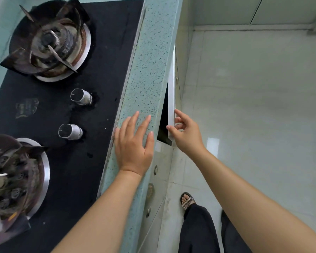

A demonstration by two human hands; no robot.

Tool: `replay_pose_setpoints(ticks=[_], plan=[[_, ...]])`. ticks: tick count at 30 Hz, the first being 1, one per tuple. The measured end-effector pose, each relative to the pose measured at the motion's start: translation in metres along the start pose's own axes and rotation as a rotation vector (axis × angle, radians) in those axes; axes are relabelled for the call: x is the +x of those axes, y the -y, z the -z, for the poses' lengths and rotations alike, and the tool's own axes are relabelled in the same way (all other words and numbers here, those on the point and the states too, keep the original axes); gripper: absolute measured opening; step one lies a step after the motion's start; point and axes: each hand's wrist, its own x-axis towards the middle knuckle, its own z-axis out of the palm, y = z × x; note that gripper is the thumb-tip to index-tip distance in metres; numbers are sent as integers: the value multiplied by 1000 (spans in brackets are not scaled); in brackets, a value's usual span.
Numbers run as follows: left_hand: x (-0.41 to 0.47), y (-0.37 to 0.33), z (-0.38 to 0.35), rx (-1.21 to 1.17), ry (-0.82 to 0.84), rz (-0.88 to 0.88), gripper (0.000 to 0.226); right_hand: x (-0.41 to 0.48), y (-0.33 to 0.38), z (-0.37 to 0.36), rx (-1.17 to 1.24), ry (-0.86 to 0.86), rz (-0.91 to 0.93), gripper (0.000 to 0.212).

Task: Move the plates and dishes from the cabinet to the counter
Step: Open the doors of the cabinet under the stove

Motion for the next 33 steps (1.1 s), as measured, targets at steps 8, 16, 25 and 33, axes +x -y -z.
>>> replay_pose_setpoints(ticks=[8,16,25,33], plan=[[0,-4,4,37,43,-37,49,3,4,21,-164,34,15,59],[50,-39,-3,42,52,-86,49,26,15,114,-325,97,-9,53],[151,-74,-31,117,26,-126,52,54,14,173,-345,176,4,50],[164,-73,-34,25,-34,-33,49,84,26,199,-442,57,52,41]])
